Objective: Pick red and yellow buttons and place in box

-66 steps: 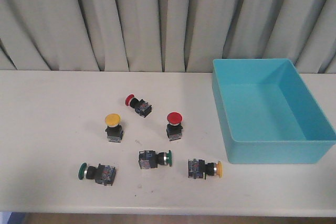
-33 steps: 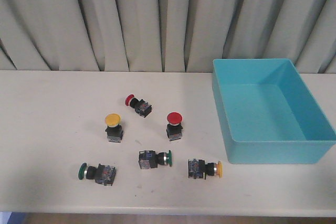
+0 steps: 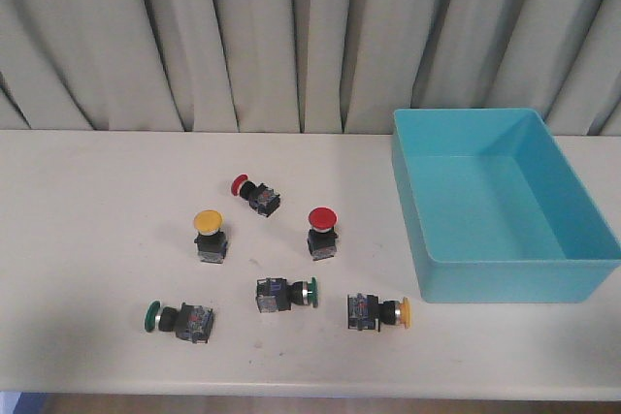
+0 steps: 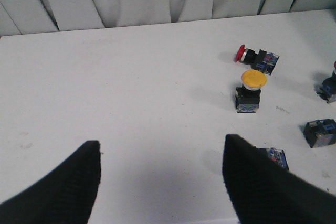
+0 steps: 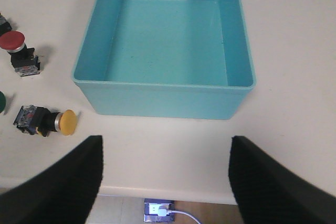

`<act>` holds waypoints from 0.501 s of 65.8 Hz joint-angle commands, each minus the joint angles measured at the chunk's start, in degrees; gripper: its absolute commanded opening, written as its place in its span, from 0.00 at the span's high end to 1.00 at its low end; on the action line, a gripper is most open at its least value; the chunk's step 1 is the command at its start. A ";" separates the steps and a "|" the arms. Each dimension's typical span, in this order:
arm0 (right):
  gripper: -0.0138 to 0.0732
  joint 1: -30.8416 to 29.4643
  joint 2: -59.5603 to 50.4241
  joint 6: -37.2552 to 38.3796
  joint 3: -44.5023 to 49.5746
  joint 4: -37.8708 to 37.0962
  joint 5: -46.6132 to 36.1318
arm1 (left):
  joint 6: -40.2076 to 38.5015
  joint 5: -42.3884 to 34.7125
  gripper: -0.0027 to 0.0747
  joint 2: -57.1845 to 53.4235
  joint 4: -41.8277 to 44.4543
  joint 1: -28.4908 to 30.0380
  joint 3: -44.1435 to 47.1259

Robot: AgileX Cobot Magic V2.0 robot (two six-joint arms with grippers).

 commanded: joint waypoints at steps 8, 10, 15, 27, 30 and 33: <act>0.20 -0.47 0.54 -0.59 -1.86 -0.18 -3.40 | 3.42 -4.53 0.28 5.66 -0.50 -7.18 -2.80; 0.20 -0.47 0.54 -0.59 -1.86 -0.18 -3.40 | 4.21 -4.35 0.28 6.87 -0.50 -8.44 -3.40; 0.20 -0.47 0.54 -0.59 -1.86 -0.04 -3.40 | 6.49 -3.69 0.28 10.61 -0.50 -11.72 -5.68; 0.20 -0.47 0.54 -0.59 -1.86 0.01 -3.34 | 9.69 -3.49 0.28 21.28 -0.80 -17.69 -12.62; 0.20 -0.47 0.54 -0.59 -1.86 0.01 -3.34 | 9.69 -3.84 0.28 24.52 -1.32 -18.66 -14.53; 0.20 -0.47 0.54 -0.59 -1.86 0.01 -3.34 | 9.69 -4.40 0.28 27.38 -2.21 -19.59 -16.15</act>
